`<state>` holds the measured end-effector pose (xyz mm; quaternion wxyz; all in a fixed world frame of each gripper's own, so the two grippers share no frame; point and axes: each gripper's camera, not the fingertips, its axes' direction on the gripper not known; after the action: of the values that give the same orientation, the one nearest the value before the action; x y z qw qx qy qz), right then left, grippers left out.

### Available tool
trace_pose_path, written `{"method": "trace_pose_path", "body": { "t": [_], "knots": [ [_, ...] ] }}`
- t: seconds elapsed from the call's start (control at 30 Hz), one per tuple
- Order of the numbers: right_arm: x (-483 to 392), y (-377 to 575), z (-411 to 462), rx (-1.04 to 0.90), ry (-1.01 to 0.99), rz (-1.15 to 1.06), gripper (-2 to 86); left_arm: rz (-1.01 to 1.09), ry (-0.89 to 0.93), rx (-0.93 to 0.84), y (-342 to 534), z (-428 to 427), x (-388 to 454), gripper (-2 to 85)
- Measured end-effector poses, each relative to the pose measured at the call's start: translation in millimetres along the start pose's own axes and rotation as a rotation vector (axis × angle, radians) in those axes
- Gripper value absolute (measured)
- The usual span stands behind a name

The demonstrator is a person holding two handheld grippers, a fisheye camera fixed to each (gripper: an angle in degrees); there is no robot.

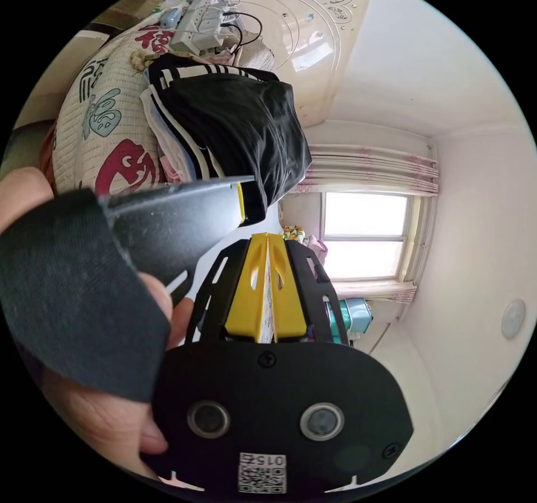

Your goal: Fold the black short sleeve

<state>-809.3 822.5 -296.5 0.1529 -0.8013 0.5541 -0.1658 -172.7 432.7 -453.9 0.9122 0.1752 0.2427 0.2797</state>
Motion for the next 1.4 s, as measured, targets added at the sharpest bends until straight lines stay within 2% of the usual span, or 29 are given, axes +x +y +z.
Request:
{"method": "trace_pose_path", "body": {
  "t": [0.53,0.8,0.97,1.23,1.4],
  "knots": [
    [-27,-55,-15,0.012,-0.003,-0.018,-1.0,-0.014,0.0,0.015,-14,-7,-18,-0.9],
    [-28,-94,-38,0.113,-0.041,0.011,-1.0,0.039,-0.039,0.104,-21,-21,-12,-0.9],
    [-18,-113,-47,0.216,-0.164,0.102,-0.7,0.155,-0.141,0.168,-14,-22,5,-0.9],
    [9,-147,-58,0.292,-0.274,0.229,-0.6,0.308,-0.194,0.161,-14,-3,24,-0.9],
    [41,-179,-57,0.275,-0.282,0.384,-0.9,0.345,-0.104,0.15,-35,12,26,-0.9]
  ]
}}
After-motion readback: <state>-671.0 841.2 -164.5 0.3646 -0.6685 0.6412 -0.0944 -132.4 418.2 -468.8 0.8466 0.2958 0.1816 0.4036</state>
